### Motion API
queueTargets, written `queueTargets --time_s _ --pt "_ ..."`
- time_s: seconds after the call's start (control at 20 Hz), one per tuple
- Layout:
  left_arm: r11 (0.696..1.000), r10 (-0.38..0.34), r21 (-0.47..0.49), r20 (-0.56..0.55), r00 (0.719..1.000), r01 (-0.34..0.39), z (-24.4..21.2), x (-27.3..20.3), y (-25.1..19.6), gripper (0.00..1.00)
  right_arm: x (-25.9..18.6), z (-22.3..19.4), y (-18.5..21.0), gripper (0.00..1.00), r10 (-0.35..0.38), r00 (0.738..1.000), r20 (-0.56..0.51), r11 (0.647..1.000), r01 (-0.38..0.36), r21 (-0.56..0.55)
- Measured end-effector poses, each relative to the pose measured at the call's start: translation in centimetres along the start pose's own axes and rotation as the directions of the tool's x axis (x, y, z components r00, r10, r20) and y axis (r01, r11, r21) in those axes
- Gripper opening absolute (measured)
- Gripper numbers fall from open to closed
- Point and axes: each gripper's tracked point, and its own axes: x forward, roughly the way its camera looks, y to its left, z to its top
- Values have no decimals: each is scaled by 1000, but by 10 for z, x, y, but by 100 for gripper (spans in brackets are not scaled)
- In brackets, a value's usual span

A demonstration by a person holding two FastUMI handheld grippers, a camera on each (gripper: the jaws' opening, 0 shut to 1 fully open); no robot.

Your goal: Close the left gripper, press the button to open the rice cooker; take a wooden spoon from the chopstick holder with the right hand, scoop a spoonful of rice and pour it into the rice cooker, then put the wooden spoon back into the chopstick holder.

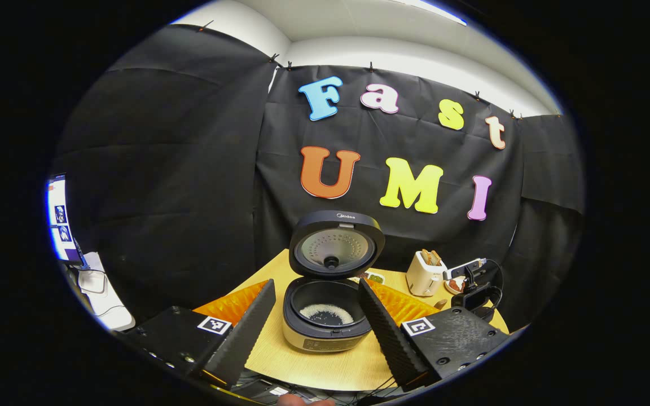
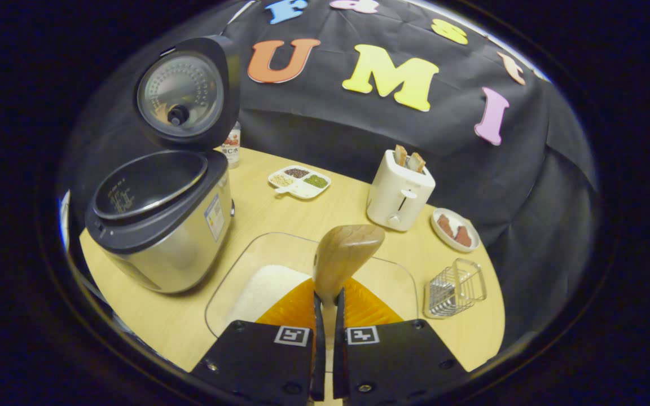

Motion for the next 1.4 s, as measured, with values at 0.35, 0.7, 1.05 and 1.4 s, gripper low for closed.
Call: queueTargets --time_s 0.35,0.7,1.05,1.4 --pt "999 28 -32 0 1000 -27 2 -1 6 95 -6 9 16 11 141 988 -65 947 -115 301" --pt "1000 -6 -28 8 1000 6 9 3 -12 95 -15 26 27 11 286 958 -4 830 -246 501" --pt "998 -56 -12 -23 998 55 6 8 -41 95 -3 8 -5 11 369 927 63 562 -277 779" --pt "991 -127 28 -56 990 128 1 20 -77 95 -15 9 -47 11 350 924 154 393 -294 871"
